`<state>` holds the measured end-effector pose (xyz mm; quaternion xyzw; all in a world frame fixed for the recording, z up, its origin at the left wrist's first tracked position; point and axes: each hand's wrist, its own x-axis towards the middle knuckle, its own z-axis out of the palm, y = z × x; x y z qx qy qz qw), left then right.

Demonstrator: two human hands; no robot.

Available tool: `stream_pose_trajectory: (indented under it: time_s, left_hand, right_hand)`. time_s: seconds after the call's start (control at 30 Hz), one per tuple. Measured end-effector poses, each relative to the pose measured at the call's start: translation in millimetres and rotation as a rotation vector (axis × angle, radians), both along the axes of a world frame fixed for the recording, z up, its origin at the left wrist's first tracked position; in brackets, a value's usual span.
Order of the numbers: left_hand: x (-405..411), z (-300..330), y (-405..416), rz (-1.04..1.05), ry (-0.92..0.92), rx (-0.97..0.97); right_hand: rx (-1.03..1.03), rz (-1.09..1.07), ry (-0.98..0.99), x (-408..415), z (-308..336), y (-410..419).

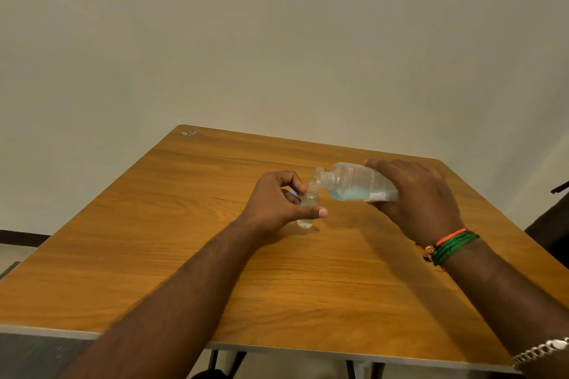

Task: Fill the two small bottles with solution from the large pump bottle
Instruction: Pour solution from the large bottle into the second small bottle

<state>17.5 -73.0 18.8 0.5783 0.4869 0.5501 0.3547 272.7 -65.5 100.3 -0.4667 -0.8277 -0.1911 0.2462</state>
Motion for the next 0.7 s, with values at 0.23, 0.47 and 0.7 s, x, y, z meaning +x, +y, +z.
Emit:
stream_pose_trajectory:
  time_s: [0.23, 0.47, 0.7]
  left_hand:
    - [0.5, 0.7, -0.5, 0.011, 0.011, -0.003]
    - [0.2, 0.2, -0.5, 0.013, 0.013, -0.005]
    - [0.1, 0.0, -0.2, 0.012, 0.009, -0.01]
  right_hand:
    - [0.034, -0.008, -0.015, 1.8, -0.1, 2.5]
    - [0.051, -0.009, -0.021, 0.6, -0.7, 2.6]
    - [0.051, -0.012, -0.02, -0.5, -0.8, 1.7]
